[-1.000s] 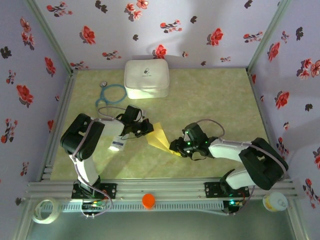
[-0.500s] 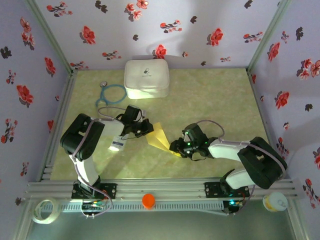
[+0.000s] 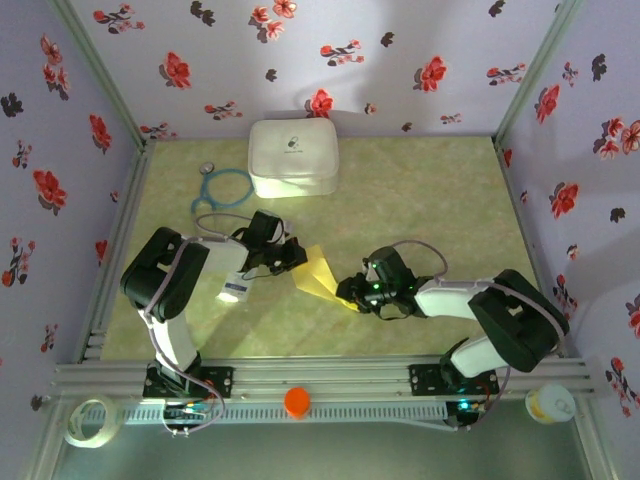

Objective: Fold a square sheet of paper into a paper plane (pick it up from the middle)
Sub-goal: Turn over the paper at the center of the table.

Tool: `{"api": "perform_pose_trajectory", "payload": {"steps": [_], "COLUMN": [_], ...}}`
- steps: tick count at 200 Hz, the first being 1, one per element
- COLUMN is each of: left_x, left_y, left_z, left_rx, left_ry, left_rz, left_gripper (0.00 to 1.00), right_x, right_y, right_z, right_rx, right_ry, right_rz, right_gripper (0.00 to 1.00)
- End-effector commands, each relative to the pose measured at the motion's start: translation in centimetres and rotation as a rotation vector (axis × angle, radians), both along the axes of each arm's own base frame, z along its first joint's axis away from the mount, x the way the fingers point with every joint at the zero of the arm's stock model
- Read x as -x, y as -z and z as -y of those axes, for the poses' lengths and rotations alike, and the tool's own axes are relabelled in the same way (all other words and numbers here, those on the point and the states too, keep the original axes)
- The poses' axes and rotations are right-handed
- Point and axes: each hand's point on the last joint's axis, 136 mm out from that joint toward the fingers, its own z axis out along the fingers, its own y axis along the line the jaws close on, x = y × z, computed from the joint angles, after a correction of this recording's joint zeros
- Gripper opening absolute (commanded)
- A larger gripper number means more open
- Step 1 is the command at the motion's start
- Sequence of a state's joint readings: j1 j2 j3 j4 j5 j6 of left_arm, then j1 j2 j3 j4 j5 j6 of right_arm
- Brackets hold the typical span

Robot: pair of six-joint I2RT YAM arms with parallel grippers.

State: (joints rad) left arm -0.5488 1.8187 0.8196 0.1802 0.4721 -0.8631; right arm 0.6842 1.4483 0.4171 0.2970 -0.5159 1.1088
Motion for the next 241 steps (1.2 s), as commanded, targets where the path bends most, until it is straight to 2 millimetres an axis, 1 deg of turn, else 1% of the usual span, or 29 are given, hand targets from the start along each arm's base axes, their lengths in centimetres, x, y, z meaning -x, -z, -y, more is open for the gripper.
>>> {"api": "perform_pose_trajectory", "payload": {"steps": [1,31,63,88,108,120,145,155,181,209,229,241], "left_x": [1.0,0.9,0.9,0.9,0.6,0.3,-0.2,-0.5,-1.1,-1.4,-1.5,-1.5], "left_y": [2.2,2.1,2.1,2.0,1.3,0.6,-1.2,-2.1,-4.9,-7.5,-8.8,-9.3], "left_z": [-2.0,-2.0,-1.9,-1.8,-1.4,-1.1,-0.7,-0.6,-0.8,-1.3,-1.7,-1.9], "left_rx": [-0.075,-0.074,-0.072,-0.062,-0.033,-0.018,0.010,0.019,0.024,0.008,0.004,0.001], "left_ry": [-0.046,-0.048,-0.049,-0.053,-0.056,-0.058,-0.067,-0.071,-0.074,-0.079,-0.091,-0.104], "left_rz": [-0.065,-0.063,-0.066,-0.064,-0.052,-0.039,-0.008,0.012,0.076,0.150,0.190,0.205], "left_gripper": [0.00,0.00,0.00,0.00,0.00,0.01,0.11,0.16,0.26,0.29,0.30,0.30], "right_x": [-0.6,-1.0,-1.1,-1.0,-1.0,-0.9,-1.0,-1.1,-1.4,-1.7,-2.1,-2.3], "right_y": [0.0,0.0,0.1,0.1,0.2,0.1,-0.3,-0.5,-1.3,-2.4,-3.4,-3.8], "right_z": [-0.1,-0.2,-0.1,0.0,0.0,0.1,-0.1,-0.1,0.1,0.8,1.6,2.2], "right_rx": [-0.022,-0.035,-0.040,-0.038,-0.040,-0.043,-0.056,-0.062,-0.065,-0.026,0.015,0.047], "right_ry": [0.015,0.032,0.036,0.035,0.032,0.034,0.028,0.027,0.028,0.014,0.010,0.011], "right_rz": [0.020,0.034,0.036,0.038,0.040,0.041,0.051,0.059,0.090,0.153,0.211,0.240], "right_gripper": [0.34,0.34,0.31,0.26,0.20,0.17,0.12,0.11,0.09,0.08,0.07,0.06]}}
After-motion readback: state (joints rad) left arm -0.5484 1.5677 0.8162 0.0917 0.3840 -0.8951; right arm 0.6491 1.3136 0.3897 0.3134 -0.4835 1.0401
